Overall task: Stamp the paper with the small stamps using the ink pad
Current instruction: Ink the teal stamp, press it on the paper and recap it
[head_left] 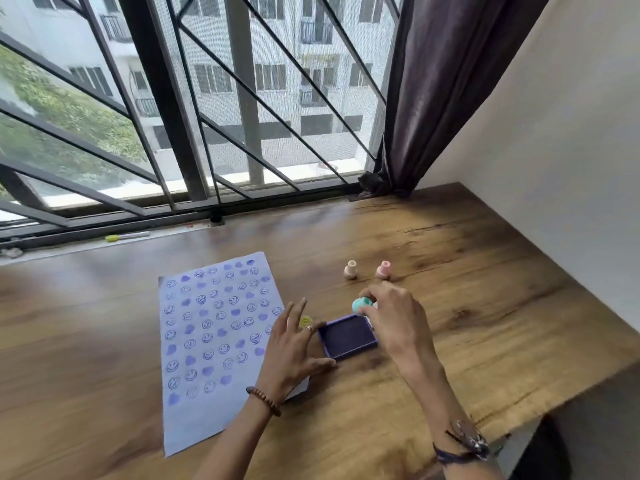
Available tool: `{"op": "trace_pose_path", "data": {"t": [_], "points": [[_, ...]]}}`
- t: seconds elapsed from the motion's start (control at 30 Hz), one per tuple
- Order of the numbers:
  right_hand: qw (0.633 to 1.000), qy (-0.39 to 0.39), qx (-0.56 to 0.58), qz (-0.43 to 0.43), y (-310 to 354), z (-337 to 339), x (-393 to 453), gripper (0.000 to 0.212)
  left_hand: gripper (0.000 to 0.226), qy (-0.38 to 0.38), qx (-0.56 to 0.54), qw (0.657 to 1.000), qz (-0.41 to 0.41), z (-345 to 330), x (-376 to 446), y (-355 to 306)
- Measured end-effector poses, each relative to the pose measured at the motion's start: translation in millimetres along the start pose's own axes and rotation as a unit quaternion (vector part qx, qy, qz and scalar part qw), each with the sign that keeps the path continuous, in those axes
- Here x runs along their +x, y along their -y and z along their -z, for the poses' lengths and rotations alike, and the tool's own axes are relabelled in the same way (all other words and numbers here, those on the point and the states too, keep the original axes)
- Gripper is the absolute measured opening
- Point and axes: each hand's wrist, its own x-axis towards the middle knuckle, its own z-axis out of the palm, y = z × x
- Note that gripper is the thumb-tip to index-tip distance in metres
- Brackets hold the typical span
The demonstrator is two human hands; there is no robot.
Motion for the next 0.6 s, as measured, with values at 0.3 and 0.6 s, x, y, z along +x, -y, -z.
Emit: {"op": "trace_pose_path", "data": {"t": [0.3,0.6], "points": [[0.993,0.078,-0.079,-0.039,-24.6,-56.2,-12.3,0.015,0.074,0.012,0.009,1.000,0.012,2.2,2.5,-2.9],[0.821,0.088,0.487,-0.285,-11.6,-51.1,-25.2,0.019,0.085,0.032,-0.030,0.998,0.044,30.6,-33.2,23.0]]}}
